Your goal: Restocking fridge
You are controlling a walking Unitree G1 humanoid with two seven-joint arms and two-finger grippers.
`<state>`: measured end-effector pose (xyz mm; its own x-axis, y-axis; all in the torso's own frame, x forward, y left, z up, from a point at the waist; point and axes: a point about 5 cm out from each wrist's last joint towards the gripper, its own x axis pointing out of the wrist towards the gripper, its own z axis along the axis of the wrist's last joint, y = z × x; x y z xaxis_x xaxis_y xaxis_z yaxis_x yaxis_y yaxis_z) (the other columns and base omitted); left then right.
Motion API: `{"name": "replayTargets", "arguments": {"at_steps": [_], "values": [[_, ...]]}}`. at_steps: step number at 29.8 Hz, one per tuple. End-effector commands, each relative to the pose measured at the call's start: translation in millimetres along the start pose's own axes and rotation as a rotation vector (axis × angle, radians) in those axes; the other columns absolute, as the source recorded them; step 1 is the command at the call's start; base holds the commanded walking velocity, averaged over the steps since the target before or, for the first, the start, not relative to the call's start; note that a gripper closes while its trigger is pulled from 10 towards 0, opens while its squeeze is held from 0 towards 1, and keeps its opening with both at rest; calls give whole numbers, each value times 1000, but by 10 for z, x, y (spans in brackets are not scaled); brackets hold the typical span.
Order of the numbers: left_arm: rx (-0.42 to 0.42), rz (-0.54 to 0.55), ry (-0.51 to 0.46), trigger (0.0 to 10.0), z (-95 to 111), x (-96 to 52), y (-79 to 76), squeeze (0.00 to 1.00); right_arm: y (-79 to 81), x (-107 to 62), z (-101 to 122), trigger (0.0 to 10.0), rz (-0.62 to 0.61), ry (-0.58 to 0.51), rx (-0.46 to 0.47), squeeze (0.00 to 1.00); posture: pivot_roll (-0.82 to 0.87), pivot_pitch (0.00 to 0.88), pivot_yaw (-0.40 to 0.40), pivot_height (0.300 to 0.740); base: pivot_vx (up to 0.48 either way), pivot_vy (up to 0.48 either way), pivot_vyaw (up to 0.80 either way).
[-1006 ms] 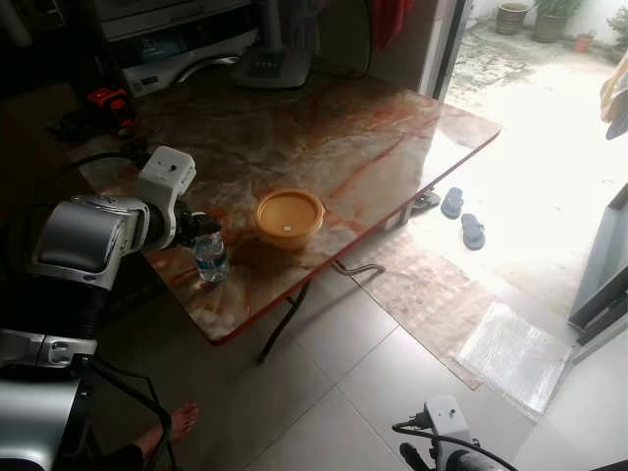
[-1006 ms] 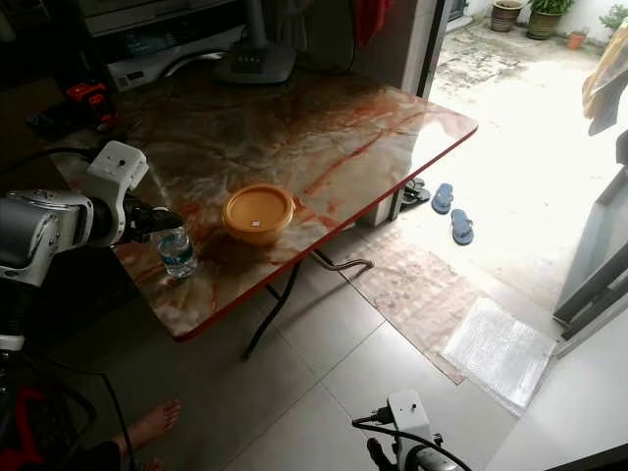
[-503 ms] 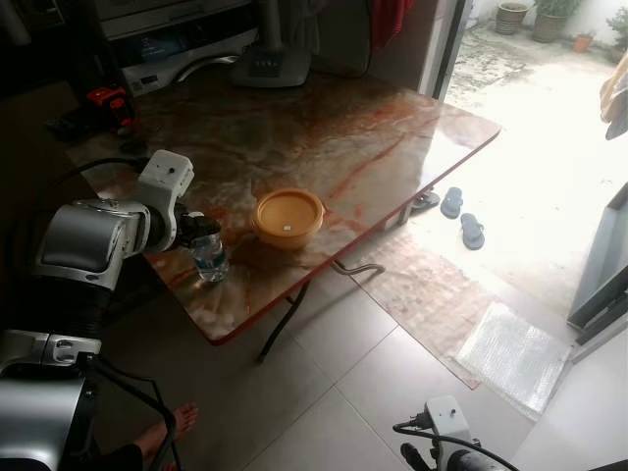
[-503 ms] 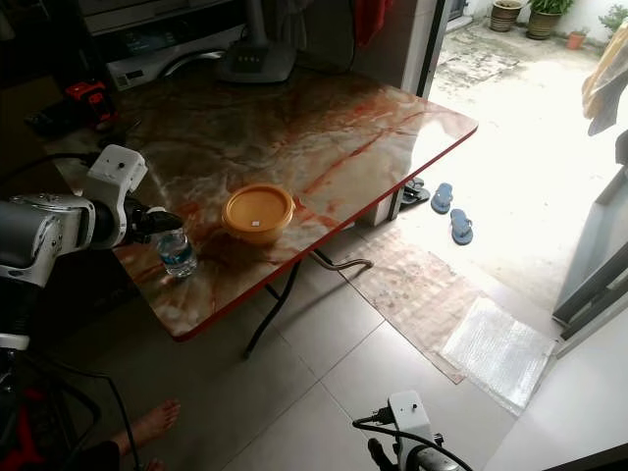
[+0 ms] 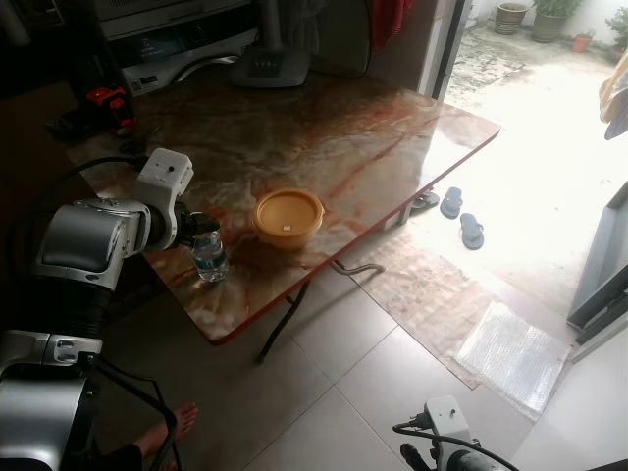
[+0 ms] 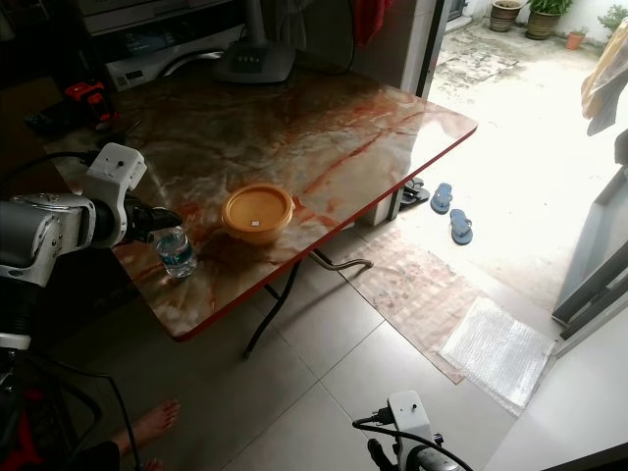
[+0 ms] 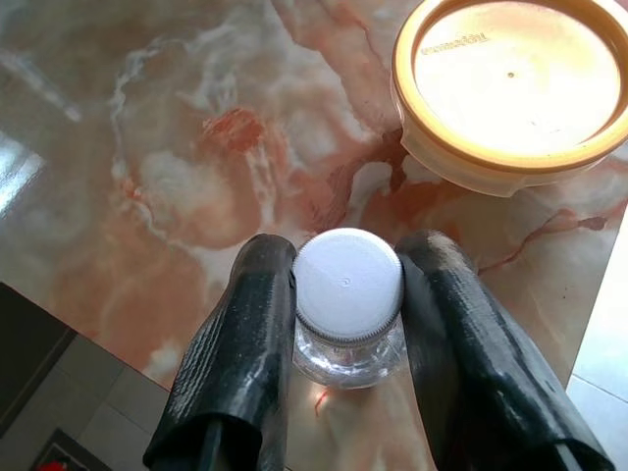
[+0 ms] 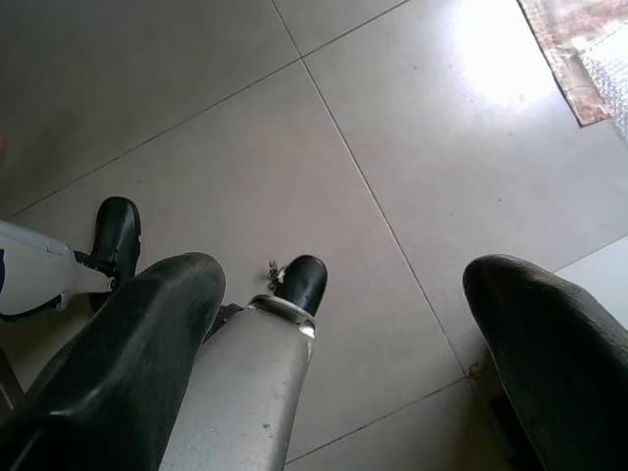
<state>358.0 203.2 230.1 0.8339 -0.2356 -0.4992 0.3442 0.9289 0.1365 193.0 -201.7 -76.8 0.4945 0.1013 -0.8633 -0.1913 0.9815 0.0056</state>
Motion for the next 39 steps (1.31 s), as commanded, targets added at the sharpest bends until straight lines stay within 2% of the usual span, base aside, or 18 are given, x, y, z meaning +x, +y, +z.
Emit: {"name": "replayTargets", "arguments": {"at_steps": [1, 7, 13, 15, 17, 23, 24, 25, 26, 28, 30, 31, 32, 34, 37, 38, 39], "values": [[-17, 2, 15, 0, -44, 3, 2, 0, 3, -1, -26, 10000, 4, 17, -9, 0, 10, 42, 5, 740, 0, 0, 0], [-37, 11, 3, 0, -39, 12, -12, 0, 4, -1, -27, 10000, 5, 19, -7, 0, 9, 42, 5, 740, 0, 0, 0], [-60, 65, -49, 0, 24, 4, -11, 0, 3, 0, -18, 10000, 7, 18, -4, 0, 7, 46, 3, 740, 0, 0, 0], [-61, 117, -122, 0, 211, -99, 14, 0, 2, 0, -8, 10000, 6, 15, -2, 0, 10, 48, 1, 740, 0, 0, 0], [-60, 120, -131, 0, 234, -113, 15, 0, 2, 0, -7, 10000, 6, 15, -2, 0, 10, 48, 1, 740, 0, 0, 0], [-43, 122, -314, 0, 639, -325, -44, 0, 4, 2, 3, 10000, 7, 13, -1, 0, 12, 48, 0, 740, 0, 0, 0], [-24, 113, -345, 4549, 693, -359, -74, 0, 4, 2, 3, 10000, 7, 13, -1, 0, 12, 48, 0, 740, 0, 0, 0], [9, 97, -408, 9922, 779, -407, -118, 0, 4, 2, 3, 10000, 7, 12, 0, 0, 12, 48, 0, 740, 0, 0, 0], [9, 97, -408, 9922, 779, -407, -118, 0, 4, 2, 3, 10000, 7, 12, 0, 0, 12, 48, 0, 740, 0, 0, 0], [41, 114, -517, 10000, 890, -457, -173, 0, 4, 2, 12, 10000, 3, -4, 14, 0, 14, 47, -2, 740, 0, 0, 0], [57, 157, -557, 10000, 889, -434, -176, 0, 3, 2, 17, 10000, -1, -13, 24, 0, 14, 47, -2, 740, 0, 0, 0], [83, 203, -609, 10000, 853, -383, -201, 0, 3, 2, 19, 10000, -3, -19, 33, 0, 6, 44, -1, 740, 0, 0, 0], [83, 203, -609, 10000, 853, -383, -201, 0, 3, 2, 19, 10000, -3, -19, 33, 0, 6, 44, -1, 740, 0, 0, 0], [116, 281, -673, 10000, 729, -285, -250, 0, 2, 2, 19, 10000, -3, -18, 30, 0, -7, 38, -4, 740, 0, 0, 0], [212, 343, -713, 10000, 646, -232, -277, 0, 6, 3, 20, 10000, -7, -21, 30, 0, -15, 35, -1, 740, 0, 0, 0], [207, 342, -744, 10000, 615, -222, -284, 0, 7, 3, 21, 10000, -10, -24, 32, 0, -17, 33, 0, 740, 0, 0, 0], [133, 383, -790, 10000, 534, -218, -228, 0, 9, 5, 24, 10000, -16, -28, 35, 0, -20, 30, 3, 740, 0, 0, 0]]}}
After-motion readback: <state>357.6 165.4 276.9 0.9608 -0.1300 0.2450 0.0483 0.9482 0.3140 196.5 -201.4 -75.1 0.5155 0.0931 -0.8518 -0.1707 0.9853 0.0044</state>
